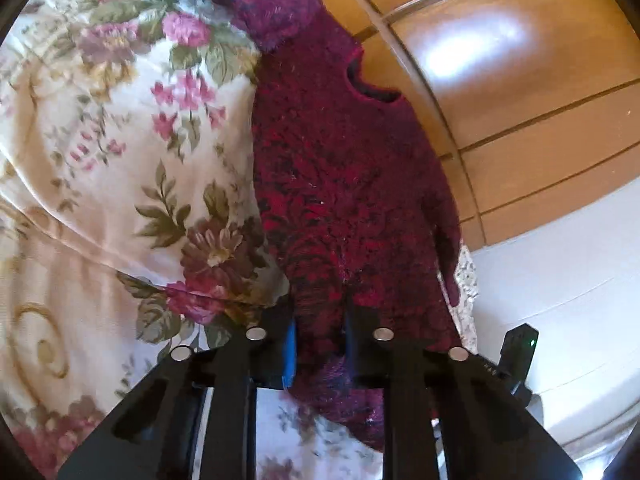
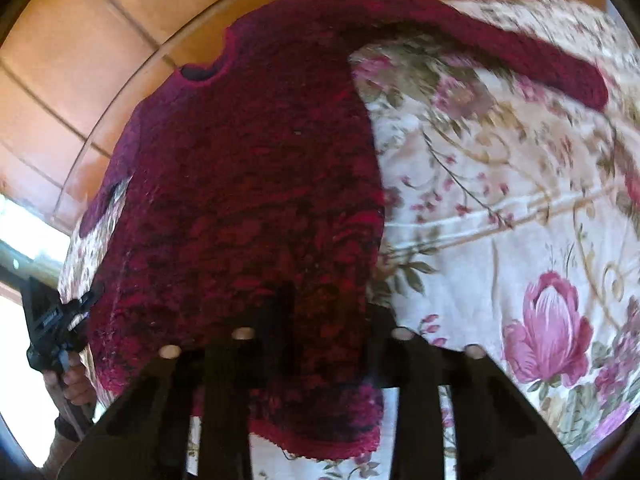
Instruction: Fold small clothes
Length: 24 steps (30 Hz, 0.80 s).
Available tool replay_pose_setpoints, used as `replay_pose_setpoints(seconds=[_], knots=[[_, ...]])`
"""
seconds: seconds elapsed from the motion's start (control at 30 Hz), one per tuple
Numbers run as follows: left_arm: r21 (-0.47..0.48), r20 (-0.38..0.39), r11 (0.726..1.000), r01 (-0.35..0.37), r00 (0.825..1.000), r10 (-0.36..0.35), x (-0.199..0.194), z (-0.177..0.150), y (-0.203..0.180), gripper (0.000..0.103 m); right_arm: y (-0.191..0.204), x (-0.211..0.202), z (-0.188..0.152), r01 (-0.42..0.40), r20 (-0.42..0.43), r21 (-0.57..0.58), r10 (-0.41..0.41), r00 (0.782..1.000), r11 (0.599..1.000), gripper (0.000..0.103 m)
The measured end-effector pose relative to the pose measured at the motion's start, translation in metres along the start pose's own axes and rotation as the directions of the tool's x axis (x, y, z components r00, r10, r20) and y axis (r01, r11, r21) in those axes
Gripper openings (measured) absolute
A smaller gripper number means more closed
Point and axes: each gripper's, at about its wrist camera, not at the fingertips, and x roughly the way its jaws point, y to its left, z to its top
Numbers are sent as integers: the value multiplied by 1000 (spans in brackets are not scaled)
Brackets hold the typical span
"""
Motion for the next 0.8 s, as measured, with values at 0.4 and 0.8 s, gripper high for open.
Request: replay_pose_setpoints(seconds=[0.4, 0.8], knots=[[203, 52, 972, -121, 992, 112, -118, -15, -39, 11, 55, -75, -60, -105, 27, -207, 113, 993, 973, 18], [24, 7, 974, -226, 974, 226, -113, -82, 40, 37, 15, -49, -106, 5, -63, -117, -12, 998, 993, 35]])
